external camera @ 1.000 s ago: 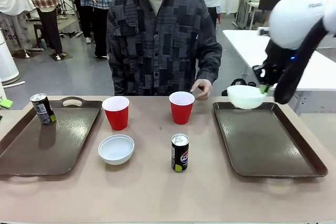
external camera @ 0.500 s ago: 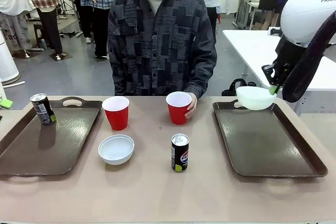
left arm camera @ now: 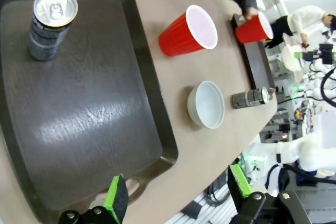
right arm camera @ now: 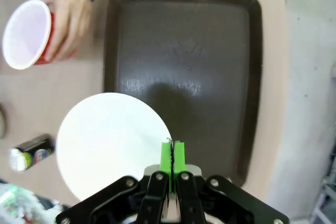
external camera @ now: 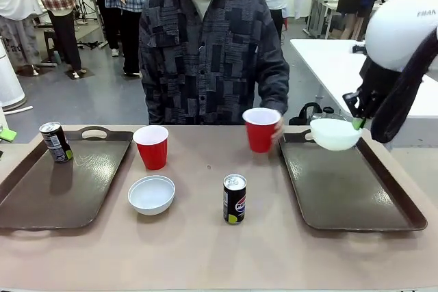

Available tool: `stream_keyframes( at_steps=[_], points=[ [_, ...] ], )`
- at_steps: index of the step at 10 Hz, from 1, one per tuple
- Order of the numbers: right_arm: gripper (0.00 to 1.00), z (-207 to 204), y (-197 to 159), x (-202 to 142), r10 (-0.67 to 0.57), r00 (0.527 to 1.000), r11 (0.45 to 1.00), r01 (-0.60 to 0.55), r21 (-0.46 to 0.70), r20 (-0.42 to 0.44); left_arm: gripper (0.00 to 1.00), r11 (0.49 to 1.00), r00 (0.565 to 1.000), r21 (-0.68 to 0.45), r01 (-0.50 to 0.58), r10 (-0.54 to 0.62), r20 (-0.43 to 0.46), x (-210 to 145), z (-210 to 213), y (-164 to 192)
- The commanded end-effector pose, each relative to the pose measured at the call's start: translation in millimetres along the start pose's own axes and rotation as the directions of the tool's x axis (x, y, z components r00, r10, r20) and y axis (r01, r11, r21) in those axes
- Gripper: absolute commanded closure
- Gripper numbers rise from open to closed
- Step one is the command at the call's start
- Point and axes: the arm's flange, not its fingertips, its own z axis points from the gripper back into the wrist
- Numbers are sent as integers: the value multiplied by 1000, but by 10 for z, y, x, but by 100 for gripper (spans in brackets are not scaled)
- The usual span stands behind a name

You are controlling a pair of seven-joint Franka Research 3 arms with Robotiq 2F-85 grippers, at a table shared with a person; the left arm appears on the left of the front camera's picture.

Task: Prepare tableware on both trays.
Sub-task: Pick up a Picnic Bowl from the table and place it on a Handle tray.

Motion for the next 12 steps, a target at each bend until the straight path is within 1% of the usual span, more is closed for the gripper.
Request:
stream_keyframes(
  at_steps=[1,2,3,4,5,6,7,9,11,12],
  points=[
    [97,-270,-266,-216,29,998,999,-27,-36,50,0,1000,1000,-9,-1,1,-2,-3,30,6],
    [97,-286,-270,-311,11,999,999,-10,-32,41,0,1000,1000,-9,-1,1,-2,-3,30,6],
    [97,42,-120,-837,68,996,998,-68,-11,66,0,1000,1000,-9,-1,1,-2,-3,30,6],
    [97,346,-15,-1299,187,969,982,-181,-50,160,0,1000,1000,-9,-1,1,-2,-3,30,6],
    [97,394,14,-1415,193,969,980,-183,-81,153,0,1000,1000,-9,-1,1,-2,-3,30,6],
    [97,366,-49,-1346,151,980,985,-138,-100,132,0,1000,1000,-9,-1,1,-2,-3,30,6],
    [97,324,-76,-1276,131,986,989,-123,-79,103,0,1000,1000,-9,-1,1,-2,-3,30,6],
    [97,276,-82,-1196,118,990,990,-112,-81,77,0,1000,1000,-9,-1,1,-2,-3,30,6],
    [97,254,-70,-1163,115,991,990,-109,-86,65,0,1000,1000,-9,-1,1,-2,-3,30,6],
    [97,220,-71,-1063,100,992,992,-94,-79,79,0,1000,1000,-9,-1,1,-2,-3,30,6]
  ],
)
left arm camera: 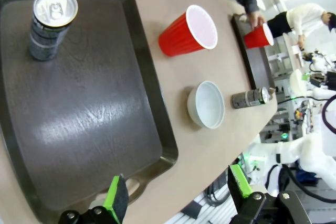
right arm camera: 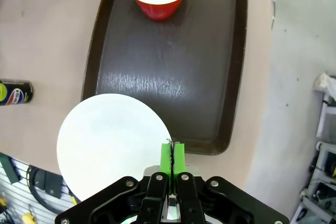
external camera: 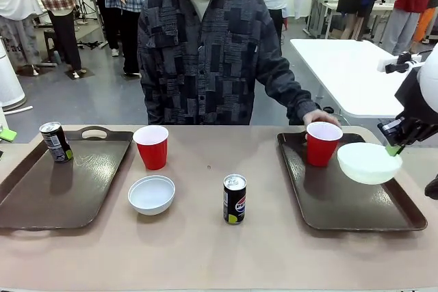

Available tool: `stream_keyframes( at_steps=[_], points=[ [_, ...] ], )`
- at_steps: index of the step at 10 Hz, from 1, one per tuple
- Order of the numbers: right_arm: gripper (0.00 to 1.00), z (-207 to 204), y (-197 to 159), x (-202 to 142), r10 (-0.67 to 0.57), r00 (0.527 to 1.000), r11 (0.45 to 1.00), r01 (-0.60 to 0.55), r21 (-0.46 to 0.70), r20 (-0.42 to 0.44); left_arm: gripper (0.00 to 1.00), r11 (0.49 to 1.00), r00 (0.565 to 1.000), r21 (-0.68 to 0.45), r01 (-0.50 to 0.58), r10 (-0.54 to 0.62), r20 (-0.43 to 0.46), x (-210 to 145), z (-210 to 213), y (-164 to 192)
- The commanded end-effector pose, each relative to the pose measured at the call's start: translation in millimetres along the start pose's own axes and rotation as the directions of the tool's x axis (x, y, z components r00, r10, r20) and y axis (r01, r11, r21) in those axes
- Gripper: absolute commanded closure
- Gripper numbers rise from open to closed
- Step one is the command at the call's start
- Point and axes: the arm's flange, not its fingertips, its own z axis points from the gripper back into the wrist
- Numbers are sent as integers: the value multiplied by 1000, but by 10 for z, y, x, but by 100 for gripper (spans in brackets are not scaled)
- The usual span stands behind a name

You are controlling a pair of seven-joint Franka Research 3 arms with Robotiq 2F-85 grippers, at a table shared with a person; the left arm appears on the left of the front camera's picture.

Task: Prepare tableware on both trays.
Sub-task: Pick up a Picnic Bowl from the table and place it on a Handle tray.

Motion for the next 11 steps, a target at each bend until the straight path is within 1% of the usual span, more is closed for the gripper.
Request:
stream_keyframes(
  at_steps=[1,2,3,4,5,7,8,11],
  points=[
    [97,-314,-65,138,-73,997,997,73,-13,14,0,1000,1000,-9,0,0,-2,-4,30,5],
    [97,-546,-93,266,-76,997,997,76,-15,8,0,1000,1000,-9,0,0,-2,-4,30,5],
    [97,-753,-77,328,-49,998,999,49,-10,37,0,1000,1000,-9,0,0,-2,-4,30,5],
    [97,-988,-101,353,-32,999,999,33,-27,35,0,1000,1000,-9,0,0,-2,-4,30,5],
    [97,-1176,-129,365,-41,998,998,43,-36,41,0,1000,1000,-9,0,0,-2,-4,30,5],
    [97,-1373,-164,357,-43,997,999,44,-26,67,0,1000,1000,-9,0,0,-2,-4,30,5],
    [97,-1470,-212,348,-49,997,998,52,-44,67,0,1000,1000,-9,0,0,-2,-4,30,5],
    [97,-1679,-245,357,-81,996,995,82,-58,24,0,1000,1000,-9,0,0,-2,-4,30,5]
  ],
)
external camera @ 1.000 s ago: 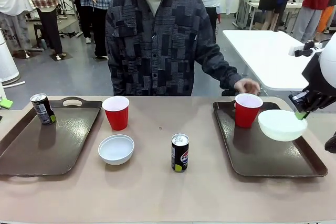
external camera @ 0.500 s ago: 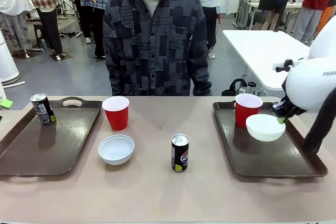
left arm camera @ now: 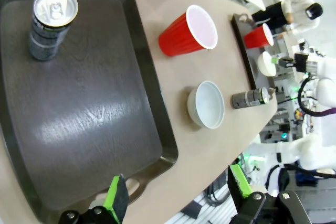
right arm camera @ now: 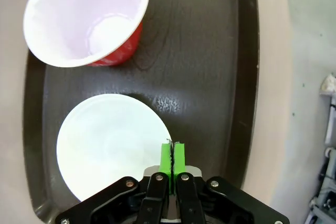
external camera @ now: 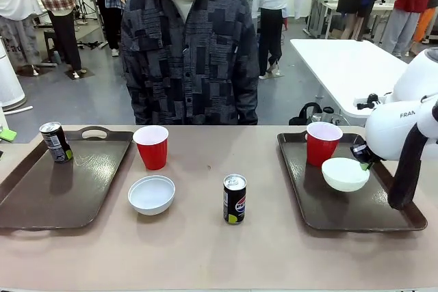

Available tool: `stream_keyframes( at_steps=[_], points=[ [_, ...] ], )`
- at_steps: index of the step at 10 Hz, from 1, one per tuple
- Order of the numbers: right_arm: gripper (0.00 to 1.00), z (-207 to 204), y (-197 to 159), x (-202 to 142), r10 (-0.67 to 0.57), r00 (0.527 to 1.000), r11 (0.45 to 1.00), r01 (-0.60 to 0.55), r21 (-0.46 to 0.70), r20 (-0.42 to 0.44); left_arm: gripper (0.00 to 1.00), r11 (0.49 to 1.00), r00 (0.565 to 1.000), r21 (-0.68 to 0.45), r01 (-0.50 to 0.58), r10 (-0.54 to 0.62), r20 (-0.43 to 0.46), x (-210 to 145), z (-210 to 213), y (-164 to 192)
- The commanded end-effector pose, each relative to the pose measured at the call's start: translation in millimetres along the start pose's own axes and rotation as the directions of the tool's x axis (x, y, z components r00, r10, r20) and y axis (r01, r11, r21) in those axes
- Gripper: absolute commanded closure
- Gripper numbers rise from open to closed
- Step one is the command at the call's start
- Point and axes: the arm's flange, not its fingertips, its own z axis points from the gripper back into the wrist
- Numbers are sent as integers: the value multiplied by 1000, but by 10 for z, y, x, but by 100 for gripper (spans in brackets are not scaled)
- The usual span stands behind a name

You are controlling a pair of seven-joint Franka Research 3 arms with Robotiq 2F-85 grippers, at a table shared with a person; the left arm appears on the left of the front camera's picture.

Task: Prepare tableware on both trays.
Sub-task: Pick up a Picnic Bowl from the table and place it on a Handle tray.

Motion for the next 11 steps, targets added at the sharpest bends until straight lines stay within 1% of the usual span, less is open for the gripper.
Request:
stream_keyframes(
  at_steps=[1,2,3,4,5,6,7,9,10,11],
  points=[
    [97,-134,21,-133,-24,1000,999,24,-49,-4,0,1000,1000,-9,0,0,-2,-3,29,4],
    [95,-150,15,-130,-27,1000,999,26,-46,-10,0,1000,1000,-9,0,0,-2,-3,29,4],
    [37,-116,23,-135,-29,1000,999,28,-35,-7,0,1000,1000,-9,0,0,-2,-3,29,4],
    [35,-23,41,-144,-24,1000,999,24,-34,3,0,1000,1000,-9,0,0,-2,-3,29,4],
    [17,117,63,-146,-28,1000,999,28,-26,7,0,1000,1000,-9,0,0,-2,-3,29,4],
    [15,275,94,-147,-25,1000,999,25,-27,2,0,1000,1000,-9,0,0,-2,-3,29,4],
    [0,452,122,-151,-17,999,1000,17,-13,-27,0,1000,1000,-9,0,0,-2,-3,29,4],
    [0,880,157,-108,-41,993,999,41,3,-107,0,1000,1000,-9,0,0,-2,-3,29,4],
    [33,1092,188,-96,-56,983,998,61,21,-173,0,1000,1000,-9,0,0,-2,-3,29,4],
    [23,1297,217,-86,-68,975,997,71,11,-213,0,1000,1000,-9,0,0,-2,-3,29,4]
  ],
)
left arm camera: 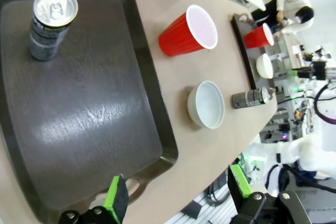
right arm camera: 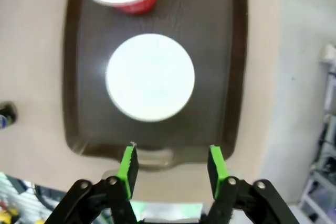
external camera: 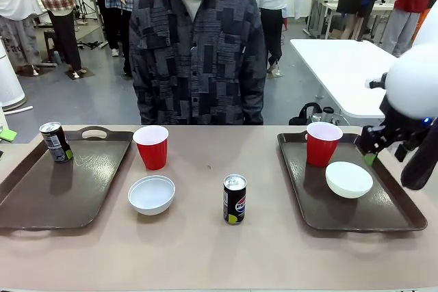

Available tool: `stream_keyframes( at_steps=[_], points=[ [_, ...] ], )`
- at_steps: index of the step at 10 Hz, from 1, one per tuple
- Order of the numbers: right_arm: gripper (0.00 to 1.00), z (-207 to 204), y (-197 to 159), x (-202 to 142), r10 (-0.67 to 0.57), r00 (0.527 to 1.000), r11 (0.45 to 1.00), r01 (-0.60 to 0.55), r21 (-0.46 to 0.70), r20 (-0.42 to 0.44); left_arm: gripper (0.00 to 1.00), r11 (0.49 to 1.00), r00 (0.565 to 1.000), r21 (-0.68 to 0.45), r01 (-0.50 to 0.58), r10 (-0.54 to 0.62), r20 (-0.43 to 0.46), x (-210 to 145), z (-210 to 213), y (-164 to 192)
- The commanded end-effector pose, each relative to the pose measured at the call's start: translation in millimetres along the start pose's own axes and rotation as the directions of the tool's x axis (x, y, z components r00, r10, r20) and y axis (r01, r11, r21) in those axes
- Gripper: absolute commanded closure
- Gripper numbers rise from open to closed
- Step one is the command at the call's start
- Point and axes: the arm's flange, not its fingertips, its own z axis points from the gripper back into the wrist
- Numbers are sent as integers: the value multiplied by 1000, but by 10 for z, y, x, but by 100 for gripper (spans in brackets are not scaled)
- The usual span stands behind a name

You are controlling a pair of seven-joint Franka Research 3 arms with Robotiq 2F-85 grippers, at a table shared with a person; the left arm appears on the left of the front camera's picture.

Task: Prepare tableware on both trays.
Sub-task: Pick up a Picnic Bowl from the table and place it on a Handle tray.

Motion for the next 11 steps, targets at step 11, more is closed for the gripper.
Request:
stream_keyframes(
  at_steps=[11],
  points=[
    [29,685,207,-165,3,997,1000,-5,-24,-78,0,1000,1000,-9,0,0,-2,-3,30,4]
  ],
)
